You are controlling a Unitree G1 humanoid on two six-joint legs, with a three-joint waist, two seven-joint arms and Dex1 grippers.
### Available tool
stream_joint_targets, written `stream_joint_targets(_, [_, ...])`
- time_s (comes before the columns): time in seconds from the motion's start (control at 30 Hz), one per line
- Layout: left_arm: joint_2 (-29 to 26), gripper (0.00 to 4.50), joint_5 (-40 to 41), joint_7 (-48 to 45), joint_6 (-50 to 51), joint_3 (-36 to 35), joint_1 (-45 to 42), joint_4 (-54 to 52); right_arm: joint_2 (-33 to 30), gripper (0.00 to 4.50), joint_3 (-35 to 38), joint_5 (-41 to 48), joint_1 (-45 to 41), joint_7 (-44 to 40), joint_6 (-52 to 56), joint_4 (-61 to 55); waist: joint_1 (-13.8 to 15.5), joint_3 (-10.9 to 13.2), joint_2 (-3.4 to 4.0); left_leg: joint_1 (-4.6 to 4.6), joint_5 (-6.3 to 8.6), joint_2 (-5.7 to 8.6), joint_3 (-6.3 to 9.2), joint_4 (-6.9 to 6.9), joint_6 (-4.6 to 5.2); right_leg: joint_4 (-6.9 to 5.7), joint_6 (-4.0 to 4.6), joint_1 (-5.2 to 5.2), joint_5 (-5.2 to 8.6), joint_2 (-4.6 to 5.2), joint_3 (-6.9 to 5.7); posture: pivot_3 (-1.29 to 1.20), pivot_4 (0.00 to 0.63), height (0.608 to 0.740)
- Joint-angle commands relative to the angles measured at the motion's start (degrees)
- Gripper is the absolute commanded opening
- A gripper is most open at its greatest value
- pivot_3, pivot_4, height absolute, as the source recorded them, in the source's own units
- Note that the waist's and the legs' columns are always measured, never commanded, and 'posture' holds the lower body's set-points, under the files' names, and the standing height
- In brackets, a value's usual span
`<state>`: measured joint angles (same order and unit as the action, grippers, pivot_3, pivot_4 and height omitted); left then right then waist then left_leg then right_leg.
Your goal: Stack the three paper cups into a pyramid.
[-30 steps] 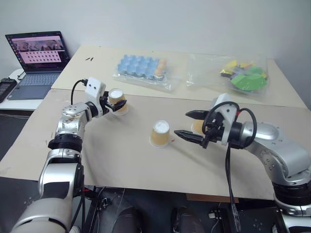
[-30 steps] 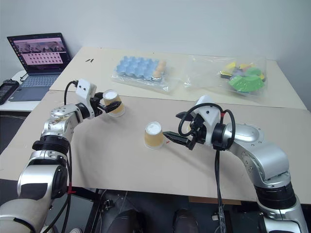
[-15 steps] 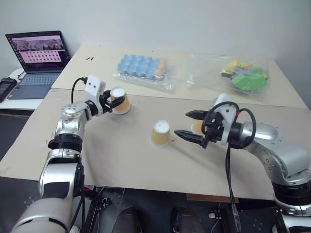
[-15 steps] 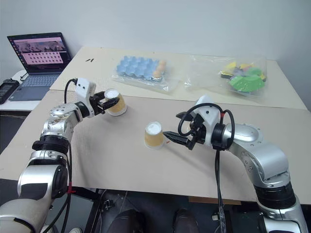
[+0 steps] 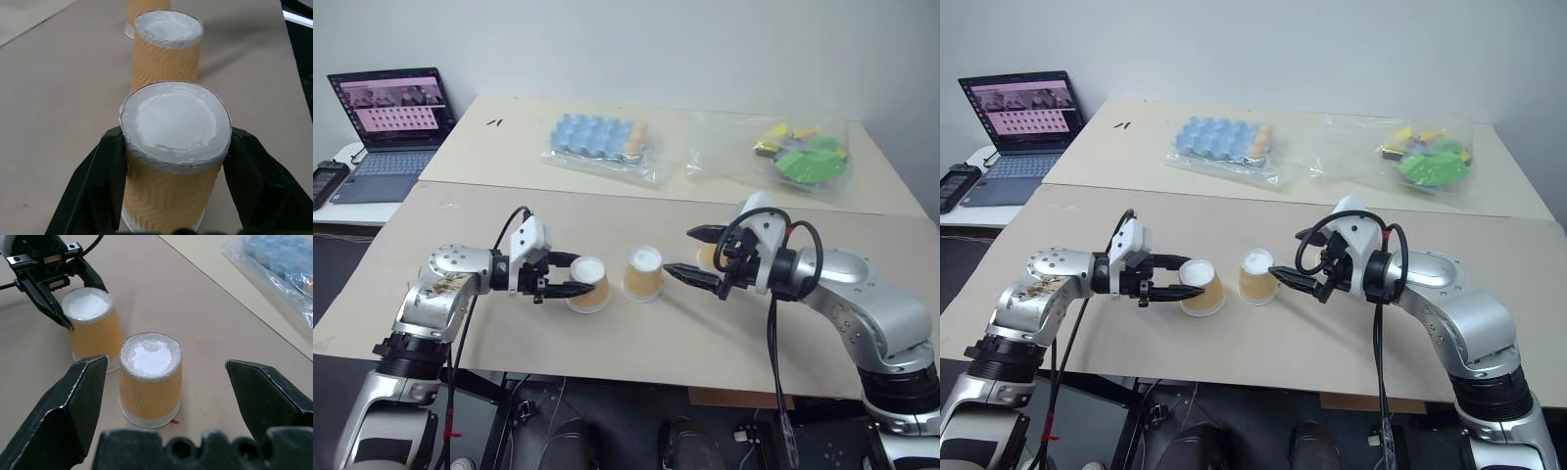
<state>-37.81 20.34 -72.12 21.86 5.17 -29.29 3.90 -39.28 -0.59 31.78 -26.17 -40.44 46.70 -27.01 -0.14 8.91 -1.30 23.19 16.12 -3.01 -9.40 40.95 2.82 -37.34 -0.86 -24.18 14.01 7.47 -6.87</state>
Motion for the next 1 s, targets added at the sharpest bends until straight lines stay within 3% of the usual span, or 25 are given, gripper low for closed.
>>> stream_joint_targets(0.03, [1.8,2.39,-0.1,1.2,0.1,0.9,-2.2,-0.3,-0.5,4.50,1.9,0.1,0.1,0.5,-0.8,-2.2,0.2,0.0,0.00,0.02,0.00,0.01,0.00,0.00,0.01,0.00,0.00,0.00,0.00,0.00,-0.01,0.00,0.150,0.733])
stream_joint_targets(0.83, [7.7,2.39,-8.6,3.9,-14.7,5.2,-10.1,18.6,-2.2,4.50,4.0,1.9,1.2,1.5,0.2,-4.0,0.8,0.0,-0.01,0.00,-0.01,0.07,0.00,0.02,0.04,0.05,0.00,0.05,-0.01,-0.03,-0.05,0.00,0.150,0.733])
stream_joint_targets(0.9, [8.2,3.36,-8.2,3.7,-15.2,4.8,-10.2,19.0,-2.3,4.50,4.3,2.0,1.4,1.6,0.3,-4.2,0.8,0.0,-0.01,0.01,-0.01,0.08,0.01,0.03,0.05,0.05,0.00,0.05,-0.01,-0.02,-0.05,0.00,0.150,0.733])
stream_joint_targets(1.0, [8.0,4.35,-7.5,3.3,-14.2,4.0,-9.9,17.3,-2.6,4.50,4.7,2.2,1.8,1.8,0.6,-4.4,0.7,0.0,-0.02,0.09,-0.01,0.08,0.00,0.02,0.06,0.06,-0.01,-0.03,-0.01,-0.02,-0.05,0.00,0.150,0.733])
